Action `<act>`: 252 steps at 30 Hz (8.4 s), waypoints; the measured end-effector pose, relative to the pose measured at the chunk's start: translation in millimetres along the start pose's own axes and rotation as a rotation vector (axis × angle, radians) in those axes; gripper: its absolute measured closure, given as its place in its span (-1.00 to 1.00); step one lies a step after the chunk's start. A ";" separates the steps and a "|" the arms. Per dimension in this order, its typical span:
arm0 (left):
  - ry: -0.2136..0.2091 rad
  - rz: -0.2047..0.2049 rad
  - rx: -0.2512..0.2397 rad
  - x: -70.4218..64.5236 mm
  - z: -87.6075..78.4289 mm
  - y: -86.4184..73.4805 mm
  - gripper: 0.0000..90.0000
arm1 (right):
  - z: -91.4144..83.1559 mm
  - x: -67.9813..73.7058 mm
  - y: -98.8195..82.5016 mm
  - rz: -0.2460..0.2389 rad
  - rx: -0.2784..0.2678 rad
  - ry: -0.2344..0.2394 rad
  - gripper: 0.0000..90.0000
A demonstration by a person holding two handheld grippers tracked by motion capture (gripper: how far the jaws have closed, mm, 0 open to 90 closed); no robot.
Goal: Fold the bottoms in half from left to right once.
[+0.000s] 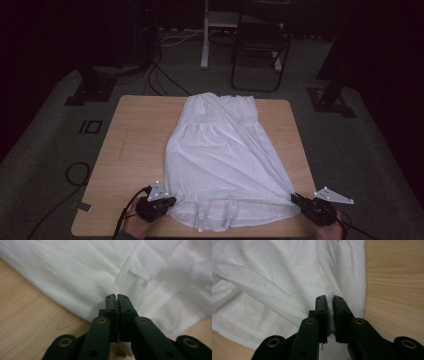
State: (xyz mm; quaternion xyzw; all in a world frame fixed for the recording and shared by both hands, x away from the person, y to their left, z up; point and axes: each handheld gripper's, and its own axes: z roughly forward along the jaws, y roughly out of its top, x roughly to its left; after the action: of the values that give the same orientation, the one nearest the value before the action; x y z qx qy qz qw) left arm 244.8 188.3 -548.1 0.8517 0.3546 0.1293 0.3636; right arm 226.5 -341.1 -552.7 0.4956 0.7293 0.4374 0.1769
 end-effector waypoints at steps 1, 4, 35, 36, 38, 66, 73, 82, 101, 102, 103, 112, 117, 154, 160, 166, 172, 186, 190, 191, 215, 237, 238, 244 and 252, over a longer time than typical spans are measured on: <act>0.011 -0.009 -0.023 1.3 -7.0 -0.1 0.99 | -1.7 -0.2 -0.5 0.004 -0.003 -0.004 0.88; 0.015 -0.042 -0.105 4.2 -32.3 -2.0 1.00 | -7.8 -0.2 -1.7 0.007 -0.020 -0.014 0.92; 0.176 -0.159 -0.153 91.5 8.1 55.4 -0.01 | 89.2 5.0 90.6 -0.082 -0.025 0.010 -0.03; 0.178 -0.170 -0.144 95.6 15.1 58.3 -0.01 | 96.9 7.1 95.3 -0.098 -0.015 0.003 -0.03; 0.177 -0.186 -0.120 102.2 28.4 63.5 -0.01 | 111.8 9.5 104.2 -0.119 0.003 -0.003 -0.06; 0.207 -0.243 -0.059 134.6 75.4 101.2 -0.10 | 168.2 -53.9 113.4 0.026 0.102 -0.183 0.87; 0.200 -0.262 -0.038 139.3 94.7 94.0 0.78 | 166.2 -57.7 111.5 0.059 0.095 -0.157 0.93; 0.216 -0.208 -0.059 123.0 60.2 58.2 0.97 | 145.1 -34.2 94.4 -0.078 0.143 -0.169 0.98; 0.166 -0.213 -0.048 54.3 -1.4 -11.7 0.66 | 64.1 13.8 21.7 -0.075 0.155 -0.039 0.90; 0.166 -0.216 -0.059 56.7 -2.2 -9.5 0.52 | 65.5 13.8 23.9 -0.082 0.160 -0.038 0.68; 0.175 -0.215 -0.075 59.4 -3.1 -6.3 0.39 | 67.7 13.9 27.2 -0.093 0.166 -0.033 0.41; 0.228 -0.190 -0.125 92.5 13.2 46.9 0.11 | 102.3 27.6 96.9 -0.193 0.083 0.022 -0.05; 0.219 -0.170 -0.079 97.3 40.0 61.4 0.11 | 143.8 39.6 121.9 -0.238 0.101 0.041 -0.09; 0.207 -0.178 -0.030 92.4 64.7 57.1 0.04 | 164.3 -7.0 132.6 -0.048 0.015 -0.013 0.19; 0.194 -0.174 -0.039 91.8 64.1 58.4 0.02 | 185.8 1.2 138.3 -0.076 0.129 0.053 0.75; 0.195 -0.186 -0.073 95.0 55.7 65.3 -0.04 | 159.3 0.2 143.4 -0.047 -0.018 -0.093 0.94; 0.206 -0.192 -0.096 103.7 64.0 96.0 -0.11 | 190.0 -8.9 123.2 -0.012 0.117 -0.133 0.93; 0.220 -0.210 -0.026 110.2 103.4 100.5 1.00 | 186.7 -10.7 118.0 -0.024 0.122 -0.090 0.93; 0.202 -0.202 -0.033 104.9 91.6 86.7 1.00 | 182.1 -7.3 112.6 -0.031 0.116 -0.075 0.93; 0.203 -0.198 -0.033 103.9 90.4 85.4 1.00 | 178.5 -4.0 108.6 -0.044 0.114 -0.066 0.93; 0.154 -0.177 -0.109 54.2 41.2 33.1 0.28 | 116.1 35.1 74.1 -0.106 0.124 0.041 -0.07; 0.183 -0.116 -0.071 50.4 60.9 40.6 0.31 | 195.7 40.0 158.7 -0.231 0.118 -0.158 0.98; 0.183 -0.115 -0.070 50.2 60.9 40.7 0.31 | 194.2 30.6 159.0 -0.196 0.113 -0.163 0.98; 0.168 -0.132 -0.063 52.4 60.5 42.4 0.27 | 204.3 9.0 143.1 -0.105 0.129 -0.122 0.93; 0.163 -0.117 -0.128 75.9 69.1 102.3 0.09 | 210.9 4.0 136.3 -0.082 0.153 -0.098 0.84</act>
State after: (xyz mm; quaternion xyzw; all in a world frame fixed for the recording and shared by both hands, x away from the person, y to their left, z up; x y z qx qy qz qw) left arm 384.3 155.3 -526.8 0.7913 0.4229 0.1992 0.3940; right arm 448.0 -222.8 -558.1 0.4980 0.7706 0.3483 0.1917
